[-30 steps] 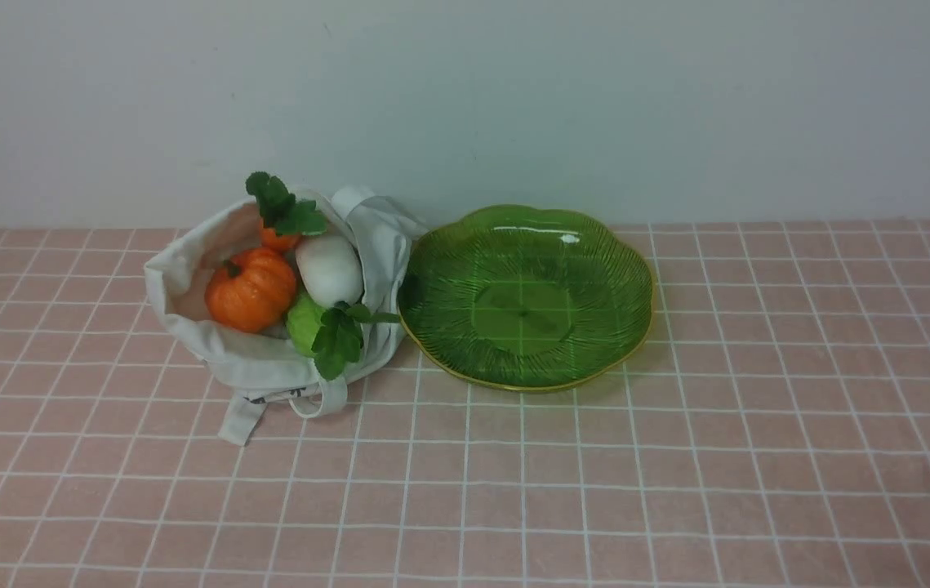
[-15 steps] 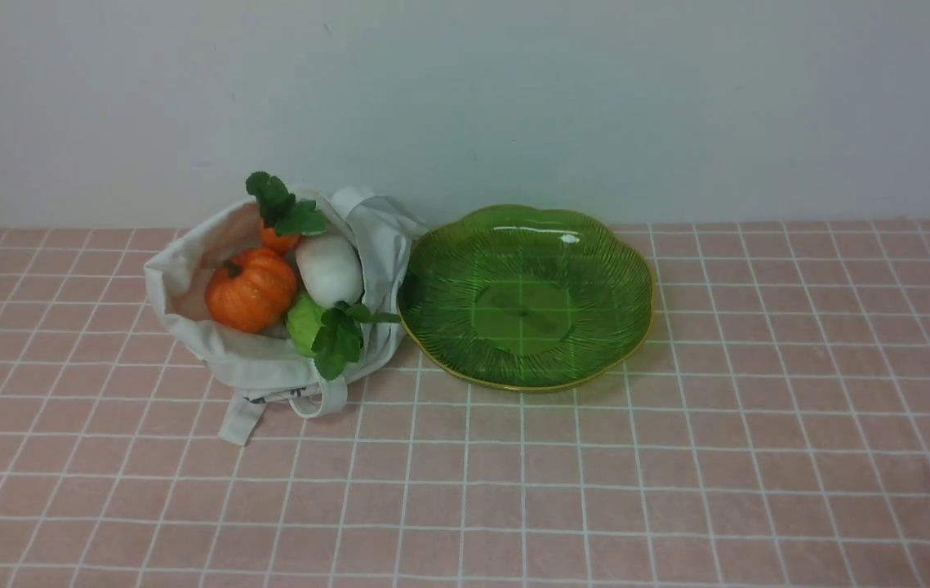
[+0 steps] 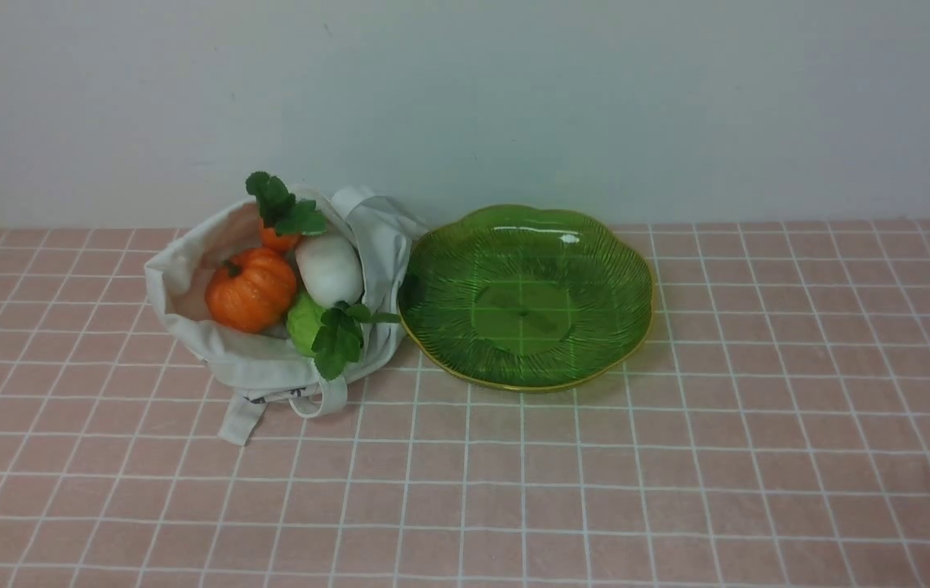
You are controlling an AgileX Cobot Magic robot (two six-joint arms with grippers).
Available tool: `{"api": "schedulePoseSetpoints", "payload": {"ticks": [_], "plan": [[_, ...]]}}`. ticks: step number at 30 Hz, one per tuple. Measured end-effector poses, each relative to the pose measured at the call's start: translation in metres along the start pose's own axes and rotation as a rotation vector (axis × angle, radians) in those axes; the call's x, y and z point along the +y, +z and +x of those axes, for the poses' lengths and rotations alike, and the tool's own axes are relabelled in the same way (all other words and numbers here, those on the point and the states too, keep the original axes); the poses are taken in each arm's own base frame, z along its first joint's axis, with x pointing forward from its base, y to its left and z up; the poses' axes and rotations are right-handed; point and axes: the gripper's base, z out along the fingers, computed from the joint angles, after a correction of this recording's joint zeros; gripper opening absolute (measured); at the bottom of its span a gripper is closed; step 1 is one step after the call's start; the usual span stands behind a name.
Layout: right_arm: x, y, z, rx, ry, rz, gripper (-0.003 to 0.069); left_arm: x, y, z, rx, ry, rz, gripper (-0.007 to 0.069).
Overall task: Take vegetables from bag on pink coffee tablecloth place on plate.
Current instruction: 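Reach into the cloth bag toward a vegetable inside it with the left gripper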
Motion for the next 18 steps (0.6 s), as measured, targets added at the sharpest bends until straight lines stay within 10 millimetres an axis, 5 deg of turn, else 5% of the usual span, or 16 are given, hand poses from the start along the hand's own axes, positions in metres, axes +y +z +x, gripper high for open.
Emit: {"api": "schedulePoseSetpoints", "payload": {"ticks": [14,18], "plan": [[0.0,0.0,0.0,0.0,0.0,0.0,-0.0016,0.0,0.0,0.0,0.0,-0.003,0.0,-0.0004],[0.0,0.0,0.0,0.0,0.0,0.0,-0.0016,-0.0055,-0.0002,-0.001,-0.003,-0.273,0.061,-0.0004]]}}
